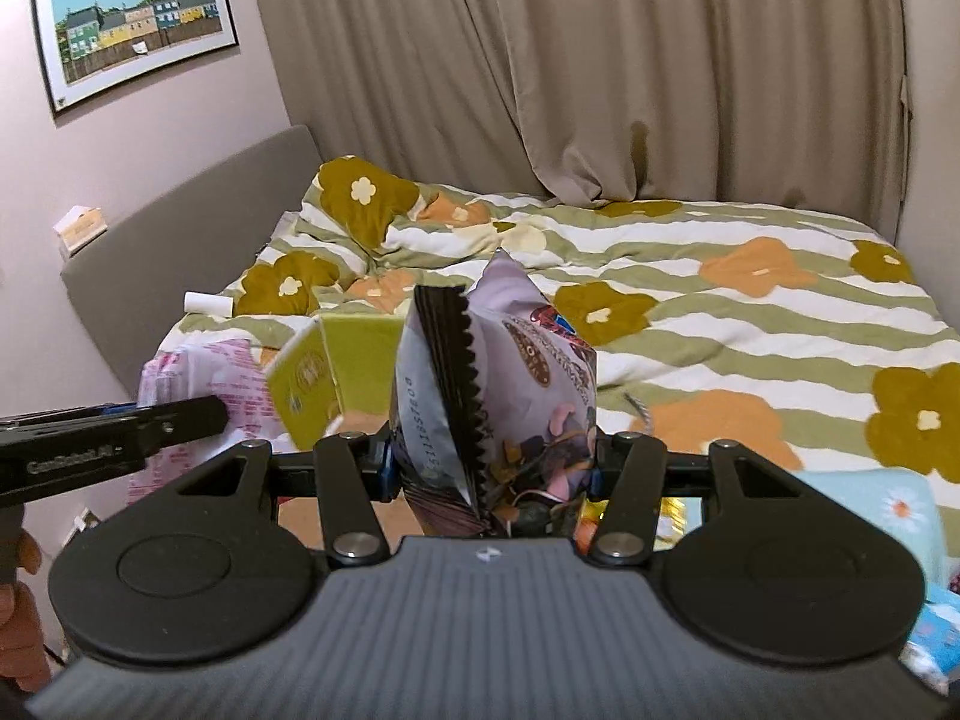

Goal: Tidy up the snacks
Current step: 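Carry both bags over the yellow box and open both tools to drop them inside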

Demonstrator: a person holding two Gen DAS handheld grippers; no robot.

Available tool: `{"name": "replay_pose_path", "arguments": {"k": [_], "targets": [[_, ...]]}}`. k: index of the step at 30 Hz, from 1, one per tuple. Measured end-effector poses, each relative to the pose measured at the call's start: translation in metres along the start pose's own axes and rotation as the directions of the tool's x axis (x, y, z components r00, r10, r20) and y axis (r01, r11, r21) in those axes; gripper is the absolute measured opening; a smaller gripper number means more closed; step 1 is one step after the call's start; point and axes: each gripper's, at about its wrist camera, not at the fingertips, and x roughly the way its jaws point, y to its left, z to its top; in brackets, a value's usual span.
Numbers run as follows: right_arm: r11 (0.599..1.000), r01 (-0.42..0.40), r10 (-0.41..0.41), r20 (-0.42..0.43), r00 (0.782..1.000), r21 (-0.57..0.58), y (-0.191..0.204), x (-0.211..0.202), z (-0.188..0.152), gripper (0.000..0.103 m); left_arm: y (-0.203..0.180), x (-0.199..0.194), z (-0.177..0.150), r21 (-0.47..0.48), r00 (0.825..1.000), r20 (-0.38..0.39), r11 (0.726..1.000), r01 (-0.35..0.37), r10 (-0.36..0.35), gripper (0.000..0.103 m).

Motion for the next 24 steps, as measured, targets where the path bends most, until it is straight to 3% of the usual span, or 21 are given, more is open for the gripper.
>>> {"name": "replay_pose_path", "arguments": {"k": [10,11,13,14,15,24], "targets": [[0.991,0.104,-0.098,-0.072,0.993,0.08,0.051,0.091,0.021,0.067,0.057,0.113,0.026,0.068,0.984,-0.16,0.994,0.091,-0.079,0.039],[0.989,0.115,-0.108,-0.081,0.991,0.088,0.052,0.098,0.021,0.067,0.058,0.12,0.025,0.075,0.982,-0.171,0.993,0.093,-0.079,0.042],[0.986,0.136,-0.127,-0.095,0.987,0.099,0.054,0.109,0.019,0.067,0.062,0.132,0.022,0.087,0.978,-0.195,0.992,0.091,-0.073,0.068],[0.984,0.147,-0.137,-0.104,0.985,0.103,0.054,0.115,0.02,0.067,0.063,0.134,0.02,0.093,0.979,-0.195,0.992,0.084,-0.065,0.092],[0.982,0.154,-0.143,-0.11,0.984,0.104,0.056,0.118,0.018,0.067,0.067,0.135,0.02,0.097,0.982,-0.182,0.992,0.077,-0.058,0.099],[0.98,0.159,-0.14,-0.155,0.978,0.121,0.051,0.136,0.012,0.067,0.077,0.112,0.019,0.142,0.993,-0.118,0.989,0.027,-0.011,0.099]]}}
